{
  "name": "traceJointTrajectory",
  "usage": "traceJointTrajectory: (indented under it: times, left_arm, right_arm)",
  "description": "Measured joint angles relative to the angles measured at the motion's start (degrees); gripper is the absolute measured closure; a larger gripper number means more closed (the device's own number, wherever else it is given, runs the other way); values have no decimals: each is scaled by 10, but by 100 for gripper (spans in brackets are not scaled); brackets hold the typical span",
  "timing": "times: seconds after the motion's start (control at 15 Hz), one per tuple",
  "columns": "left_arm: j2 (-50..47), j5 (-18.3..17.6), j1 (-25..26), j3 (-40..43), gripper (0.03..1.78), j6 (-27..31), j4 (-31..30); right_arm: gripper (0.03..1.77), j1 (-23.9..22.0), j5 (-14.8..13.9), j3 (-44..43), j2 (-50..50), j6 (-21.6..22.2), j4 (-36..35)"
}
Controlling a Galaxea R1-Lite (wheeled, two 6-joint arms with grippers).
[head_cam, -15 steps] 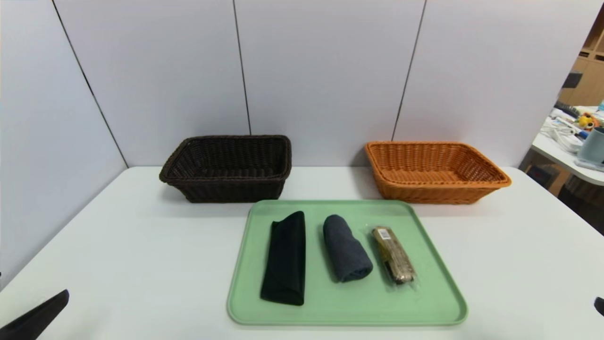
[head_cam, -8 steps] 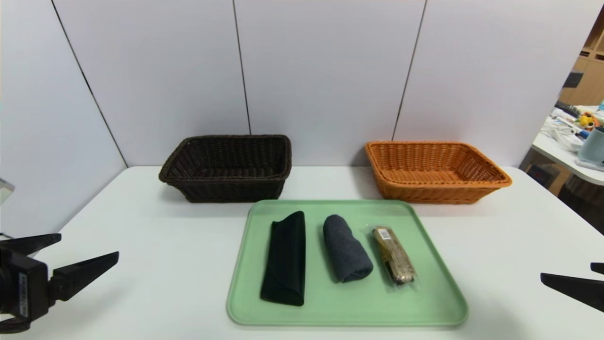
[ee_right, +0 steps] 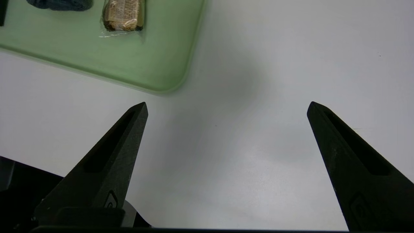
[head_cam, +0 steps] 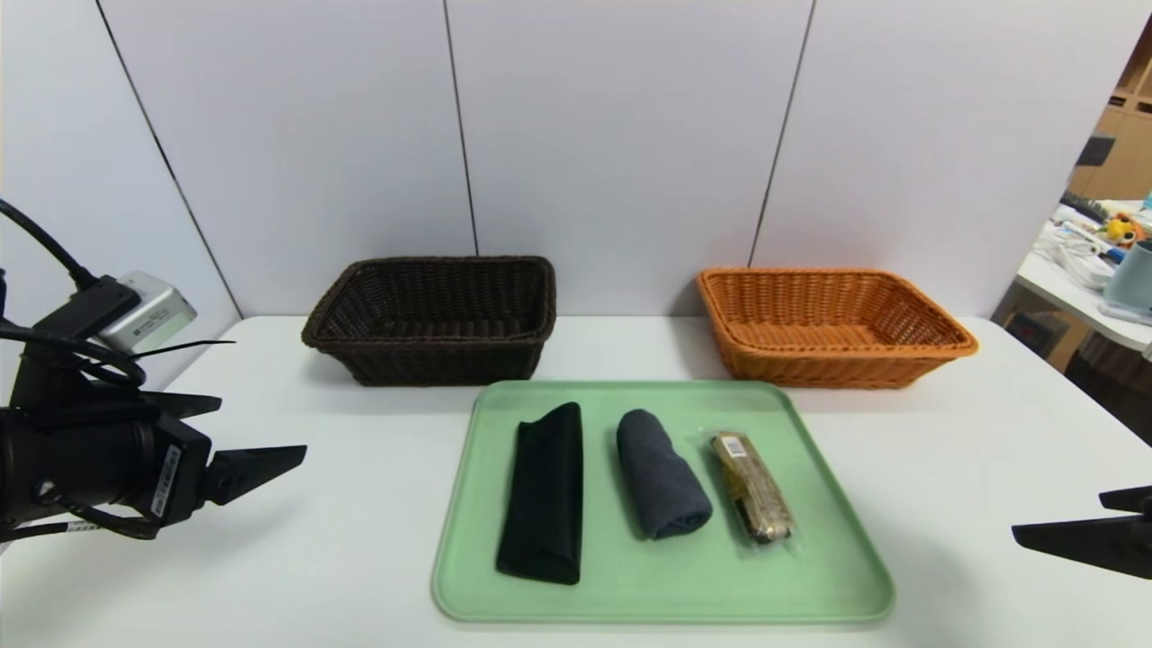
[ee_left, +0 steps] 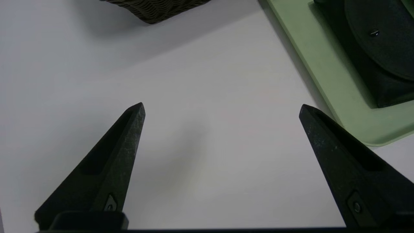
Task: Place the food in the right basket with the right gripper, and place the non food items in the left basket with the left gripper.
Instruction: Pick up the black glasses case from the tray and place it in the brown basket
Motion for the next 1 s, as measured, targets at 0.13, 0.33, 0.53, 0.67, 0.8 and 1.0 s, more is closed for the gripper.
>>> traceJointTrajectory:
  times: [0.13, 0.33, 0.53, 0.67, 0.8, 1.0]
  left_arm:
    - [8, 0, 0, -2, 12, 18, 0]
    - [12, 0, 0, -9, 12, 20, 0]
    - [25, -6, -1, -22, 12, 19, 1]
    - [45, -38, -3, -34, 12, 12, 0]
    - [64, -93, -10, -52, 12, 0, 0]
    - [97, -121, -48, -79, 12, -10, -1]
  right_arm:
    - [10, -4, 3, -6, 12, 0, -2]
    - [10, -4, 5, -10, 18, 0, -6]
    - [10, -2, 5, -14, 25, 0, -23]
    - [10, 3, 5, -14, 37, 0, -54]
    - [10, 10, 5, -14, 52, -3, -82]
    - [10, 20, 7, -16, 75, -12, -113]
